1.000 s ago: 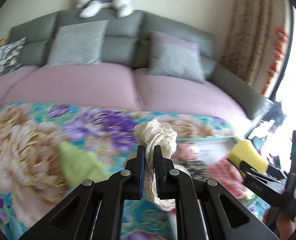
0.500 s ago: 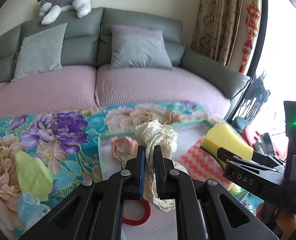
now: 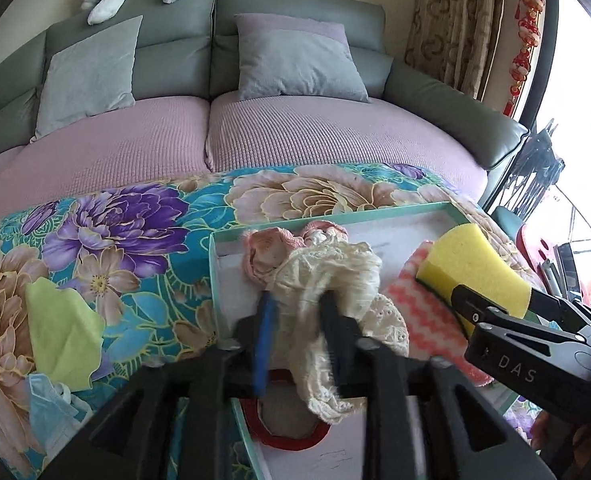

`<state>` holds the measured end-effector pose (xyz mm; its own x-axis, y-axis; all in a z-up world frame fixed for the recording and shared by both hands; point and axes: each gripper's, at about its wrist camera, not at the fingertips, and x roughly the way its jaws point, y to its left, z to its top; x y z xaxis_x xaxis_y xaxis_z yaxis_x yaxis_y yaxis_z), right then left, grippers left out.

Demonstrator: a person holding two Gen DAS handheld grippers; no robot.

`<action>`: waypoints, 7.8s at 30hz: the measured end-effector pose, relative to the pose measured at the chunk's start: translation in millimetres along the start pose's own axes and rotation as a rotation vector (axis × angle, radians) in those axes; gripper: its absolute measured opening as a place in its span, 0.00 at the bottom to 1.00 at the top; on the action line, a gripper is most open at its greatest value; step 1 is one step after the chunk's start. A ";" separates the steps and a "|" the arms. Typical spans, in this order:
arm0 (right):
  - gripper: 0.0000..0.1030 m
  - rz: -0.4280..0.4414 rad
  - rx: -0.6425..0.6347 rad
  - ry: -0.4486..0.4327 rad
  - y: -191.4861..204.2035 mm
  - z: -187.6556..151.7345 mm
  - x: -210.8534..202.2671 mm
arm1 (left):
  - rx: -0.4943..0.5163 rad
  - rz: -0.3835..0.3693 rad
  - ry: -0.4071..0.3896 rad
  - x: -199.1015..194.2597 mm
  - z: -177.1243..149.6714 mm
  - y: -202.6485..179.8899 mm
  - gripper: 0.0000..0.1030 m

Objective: Organize soft objects
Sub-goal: 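Open the left gripper to drop the lace in the tray while the right lowers the sponge, then move both open grippers back toward the mask and orange tape, then grasp the orange round tape with the left gripper, then grasp the blue face mask with the right gripper while the left holds the tape, then carry the mask with the right gripper to the tray while the left carries the tape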

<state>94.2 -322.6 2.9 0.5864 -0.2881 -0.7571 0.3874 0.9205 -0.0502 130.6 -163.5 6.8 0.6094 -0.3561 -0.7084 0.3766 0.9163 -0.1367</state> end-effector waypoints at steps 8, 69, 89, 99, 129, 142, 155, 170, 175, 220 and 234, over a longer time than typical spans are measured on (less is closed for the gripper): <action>0.88 -0.008 -0.020 -0.002 3.5 2.7 -9.3 | -0.008 0.015 -0.011 -18.0 4.8 6.4 0.64; 1.00 0.264 -0.206 0.094 132.7 -62.1 -76.5 | -0.389 0.332 0.119 -110.6 -102.1 167.6 0.97; 1.00 0.219 -0.254 0.160 148.6 -69.2 -55.3 | -0.208 0.259 0.271 -64.4 -115.3 138.7 0.59; 1.00 0.218 -0.254 0.156 148.3 -69.0 -55.7 | -0.198 0.242 0.244 -70.8 -111.0 138.7 0.43; 1.00 0.423 -0.374 0.118 222.8 -90.7 -66.5 | -0.412 0.465 0.060 -145.8 -108.5 214.8 0.43; 1.00 0.418 -0.454 0.158 266.8 -110.8 -31.9 | -0.458 0.465 0.077 -139.9 -115.8 231.2 0.43; 1.00 0.375 -0.468 0.165 275.8 -120.8 -15.9 | -0.470 0.460 0.087 -136.1 -117.7 235.2 0.43; 1.00 0.381 -0.429 0.097 270.7 -127.8 -19.5 | -0.462 0.454 0.097 -134.7 -117.0 234.3 0.43; 1.00 0.345 -0.453 0.085 277.4 -126.9 -23.5 | -0.463 0.456 0.098 -134.5 -117.4 234.6 0.43; 0.16 0.479 -0.309 -0.140 219.2 -84.5 -72.2 | -0.382 0.472 0.091 -133.8 -100.4 205.0 0.43; 0.15 0.436 -0.192 -0.270 151.8 -53.9 -115.3 | -0.301 0.414 0.019 -140.2 -79.7 164.6 0.43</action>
<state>47.1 -135.4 47.5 0.8353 0.0965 -0.5413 -0.0543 0.9942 0.0933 51.6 51.9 28.4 0.6512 0.0482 -0.7574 -0.1127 0.9931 -0.0337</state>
